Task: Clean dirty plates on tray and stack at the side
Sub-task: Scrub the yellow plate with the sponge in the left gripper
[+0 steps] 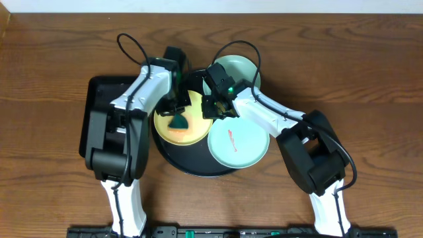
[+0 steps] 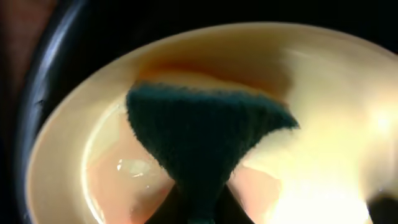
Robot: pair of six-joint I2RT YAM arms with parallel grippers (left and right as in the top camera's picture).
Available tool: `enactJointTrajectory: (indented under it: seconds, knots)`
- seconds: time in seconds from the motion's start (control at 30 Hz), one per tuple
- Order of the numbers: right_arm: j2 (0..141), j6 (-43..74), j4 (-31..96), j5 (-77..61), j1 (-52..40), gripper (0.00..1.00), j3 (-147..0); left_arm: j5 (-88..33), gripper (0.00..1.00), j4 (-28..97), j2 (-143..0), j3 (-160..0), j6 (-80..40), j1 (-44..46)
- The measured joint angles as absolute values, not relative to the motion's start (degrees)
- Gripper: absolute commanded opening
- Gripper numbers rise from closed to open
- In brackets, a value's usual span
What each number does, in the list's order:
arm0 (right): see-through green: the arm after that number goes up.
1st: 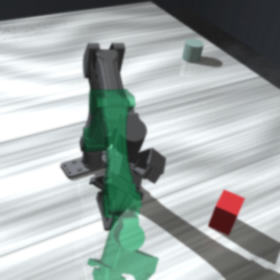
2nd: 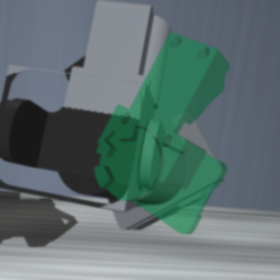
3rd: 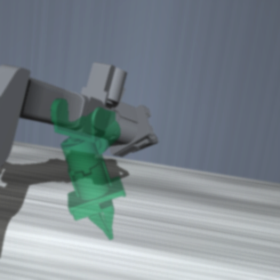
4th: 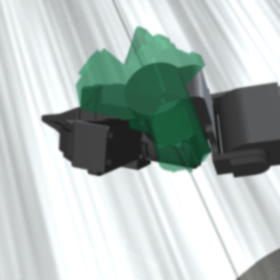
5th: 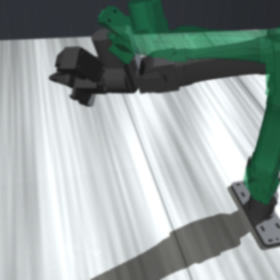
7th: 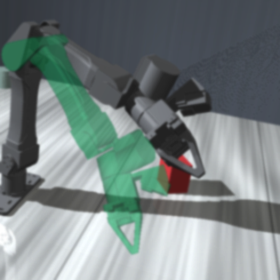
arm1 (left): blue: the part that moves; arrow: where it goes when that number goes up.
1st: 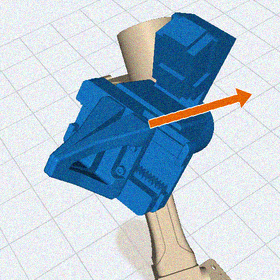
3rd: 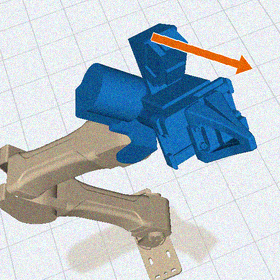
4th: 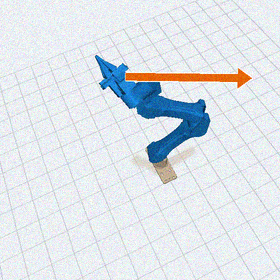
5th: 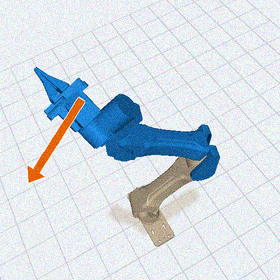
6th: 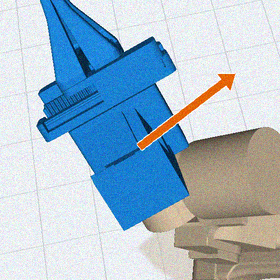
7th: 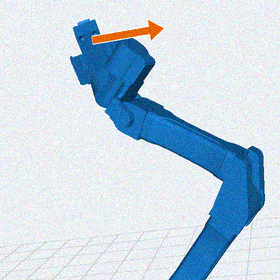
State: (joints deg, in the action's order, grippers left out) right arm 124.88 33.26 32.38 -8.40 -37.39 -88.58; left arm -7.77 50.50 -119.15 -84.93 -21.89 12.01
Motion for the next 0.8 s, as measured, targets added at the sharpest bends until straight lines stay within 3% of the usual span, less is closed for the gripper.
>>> enactJointTrajectory:
  seconds: [0.2,0.4,0.8]
  knots:
    - [124.88,33.26,32.38,-8.60,-37.30,0.01,-88.58,-20.03,0.07,49.78,-119.28,-84.86,-11.14,9.67]
    - [124.88,33.26,32.40,-8.60,-37.30,0.01,-88.58,-26.65,0.07,49.25,-119.87,-84.84,-7.70,9.17]
    - [124.88,33.26,32.42,-8.60,-37.30,0.01,-88.64,-3.03,0.07,55.53,-118.72,-85.86,-22.46,9.10]
